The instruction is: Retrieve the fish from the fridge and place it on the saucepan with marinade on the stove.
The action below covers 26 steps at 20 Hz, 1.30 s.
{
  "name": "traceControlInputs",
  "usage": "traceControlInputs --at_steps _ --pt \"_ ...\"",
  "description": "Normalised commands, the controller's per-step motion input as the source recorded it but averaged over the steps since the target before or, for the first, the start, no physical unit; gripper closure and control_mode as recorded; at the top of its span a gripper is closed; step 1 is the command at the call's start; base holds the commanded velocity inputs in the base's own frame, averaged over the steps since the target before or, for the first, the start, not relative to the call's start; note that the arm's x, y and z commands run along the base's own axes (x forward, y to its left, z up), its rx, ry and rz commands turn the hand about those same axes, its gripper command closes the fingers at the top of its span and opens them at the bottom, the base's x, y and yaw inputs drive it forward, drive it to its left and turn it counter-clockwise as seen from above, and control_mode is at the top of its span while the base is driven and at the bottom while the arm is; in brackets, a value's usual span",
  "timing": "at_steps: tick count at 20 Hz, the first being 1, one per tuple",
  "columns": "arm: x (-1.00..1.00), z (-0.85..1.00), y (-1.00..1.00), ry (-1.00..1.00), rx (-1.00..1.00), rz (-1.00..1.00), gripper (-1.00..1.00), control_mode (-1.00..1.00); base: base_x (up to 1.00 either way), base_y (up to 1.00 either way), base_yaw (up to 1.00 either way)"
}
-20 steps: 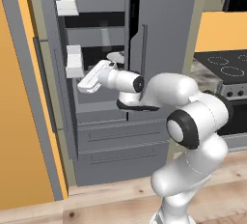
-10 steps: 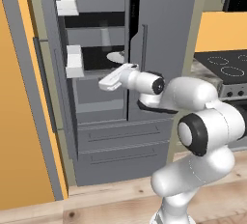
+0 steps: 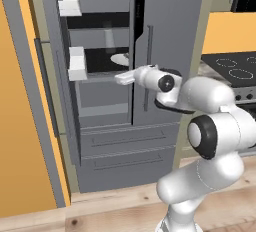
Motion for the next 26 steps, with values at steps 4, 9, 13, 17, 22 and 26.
traceControlInputs --at_steps 4,9,13,17,22,26 --pt "0.44 0.0 -0.47 0.05 0.0 -0.44 -1.0 -1.0 0.0 0.0 0.0" --pt "0.43 0.05 -0.37 0.02 0.0 -0.41 -1.0 -1.0 0.0 0.0 0.0" --pt "0.17 0.03 -0.47 0.0 0.0 -0.32 -1.0 -1.0 0.0 0.0 0.0" --pt "0.0 0.02 -0.56 -0.05 0.0 -0.08 -1.0 -1.0 0.0 0.0 0.0" --pt "0.0 0.0 -0.63 -0.13 0.0 0.03 -1.0 -1.0 0.0 0.0 0.0" --pt "0.0 0.0 -0.54 -0.24 0.0 0.13 -1.0 -1.0 0.0 0.0 0.0"
